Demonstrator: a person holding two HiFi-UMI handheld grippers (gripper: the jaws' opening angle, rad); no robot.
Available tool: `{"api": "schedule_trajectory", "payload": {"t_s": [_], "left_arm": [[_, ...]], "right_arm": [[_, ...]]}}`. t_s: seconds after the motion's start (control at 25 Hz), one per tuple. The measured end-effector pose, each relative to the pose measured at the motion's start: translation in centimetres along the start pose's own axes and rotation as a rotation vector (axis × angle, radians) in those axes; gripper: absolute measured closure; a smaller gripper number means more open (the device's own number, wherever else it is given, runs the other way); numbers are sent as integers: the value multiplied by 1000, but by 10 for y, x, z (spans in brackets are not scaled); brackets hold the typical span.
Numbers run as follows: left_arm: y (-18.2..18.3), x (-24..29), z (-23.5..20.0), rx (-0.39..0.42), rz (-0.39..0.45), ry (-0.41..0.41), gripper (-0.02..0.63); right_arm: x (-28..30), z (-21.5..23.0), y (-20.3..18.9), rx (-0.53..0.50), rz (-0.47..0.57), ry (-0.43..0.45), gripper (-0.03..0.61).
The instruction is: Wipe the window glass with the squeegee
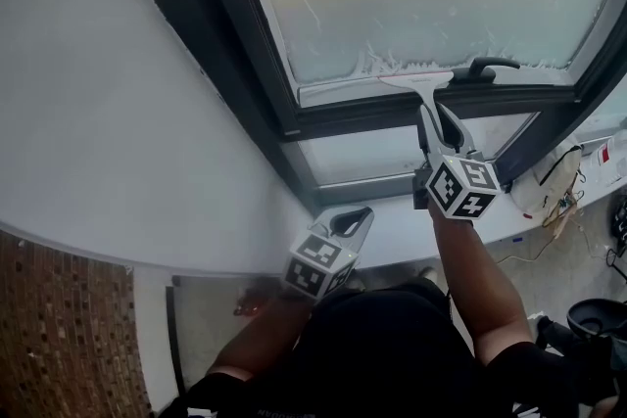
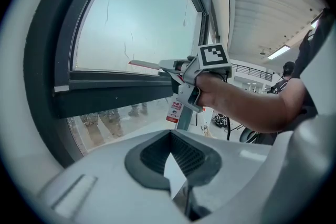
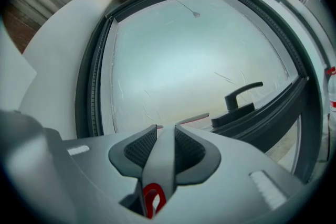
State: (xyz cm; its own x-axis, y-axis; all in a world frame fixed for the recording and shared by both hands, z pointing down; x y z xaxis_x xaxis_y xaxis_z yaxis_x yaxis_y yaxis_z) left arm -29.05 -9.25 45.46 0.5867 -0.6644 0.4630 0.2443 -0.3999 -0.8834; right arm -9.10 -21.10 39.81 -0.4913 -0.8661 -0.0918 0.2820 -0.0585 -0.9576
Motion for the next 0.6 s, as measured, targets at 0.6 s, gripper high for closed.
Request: {"api": "schedule_trajectory", "payload": {"t_s": [0.6], "left_arm": [[0, -7, 24, -27, 63, 48, 614]], "right_arm": [[-117, 6, -2, -90, -143, 157, 453]]}}
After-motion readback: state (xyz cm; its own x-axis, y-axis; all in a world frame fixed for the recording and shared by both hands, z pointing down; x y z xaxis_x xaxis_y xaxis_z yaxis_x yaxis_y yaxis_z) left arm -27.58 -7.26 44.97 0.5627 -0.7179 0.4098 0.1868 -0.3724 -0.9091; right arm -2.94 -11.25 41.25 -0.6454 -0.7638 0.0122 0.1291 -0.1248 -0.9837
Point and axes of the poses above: the fingertips, and each gripper's own axes: x forward along the fingers, z to its right, y out of its top, the point moved 9 cm from there along -x, backward along the fingers, and after that the axes turned 9 degrees about y, right-handed, at the moved point
